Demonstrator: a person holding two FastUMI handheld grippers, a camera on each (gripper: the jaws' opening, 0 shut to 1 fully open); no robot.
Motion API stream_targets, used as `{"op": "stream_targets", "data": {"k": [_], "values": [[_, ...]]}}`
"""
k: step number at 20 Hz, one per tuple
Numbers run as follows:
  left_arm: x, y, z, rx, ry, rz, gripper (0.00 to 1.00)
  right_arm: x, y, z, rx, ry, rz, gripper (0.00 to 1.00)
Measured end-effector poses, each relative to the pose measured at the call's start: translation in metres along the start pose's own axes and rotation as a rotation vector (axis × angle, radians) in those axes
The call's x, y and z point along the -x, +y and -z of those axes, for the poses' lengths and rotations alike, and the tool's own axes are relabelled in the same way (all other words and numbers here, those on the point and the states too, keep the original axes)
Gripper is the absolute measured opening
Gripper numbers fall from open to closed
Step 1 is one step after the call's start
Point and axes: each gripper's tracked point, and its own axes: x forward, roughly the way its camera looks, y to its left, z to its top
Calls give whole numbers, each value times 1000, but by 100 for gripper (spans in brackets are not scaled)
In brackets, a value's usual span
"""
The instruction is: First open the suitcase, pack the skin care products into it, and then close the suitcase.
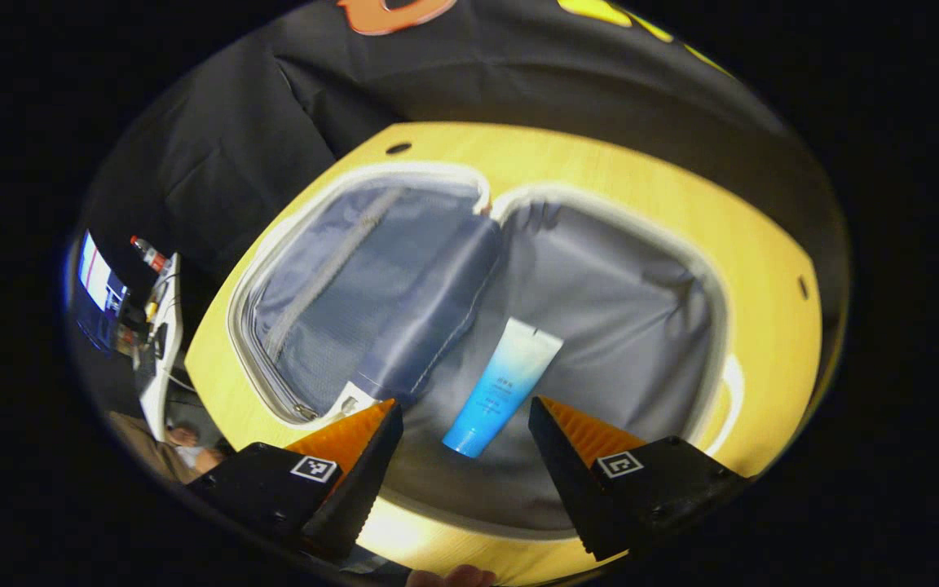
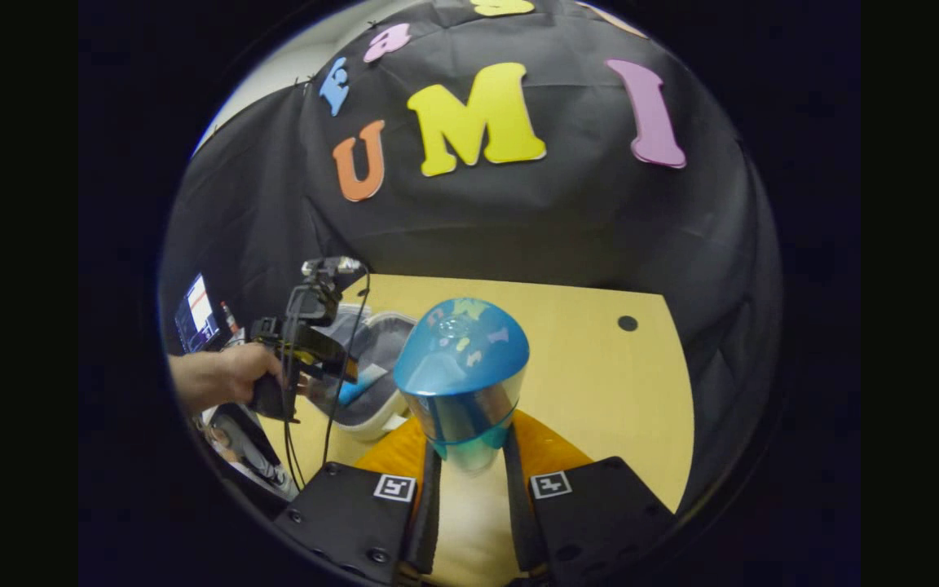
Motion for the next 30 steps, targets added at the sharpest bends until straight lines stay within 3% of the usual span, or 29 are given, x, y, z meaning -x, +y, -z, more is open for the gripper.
{"op": "stream_targets", "data": {"k": [3,7,11,17,30], "values": [[56,21,-8,87,-185,143,99,-40,58,-10,21,47,-97,34],[103,86,-2,116,-356,127,99,-113,135,6,0,165,-193,34],[107,122,21,133,-354,154,96,-179,187,58,-16,335,-195,35],[98,161,26,197,-327,159,96,-215,196,105,-83,503,-112,35],[93,187,16,228,-337,177,96,-254,192,112,-112,556,27,36]]}}
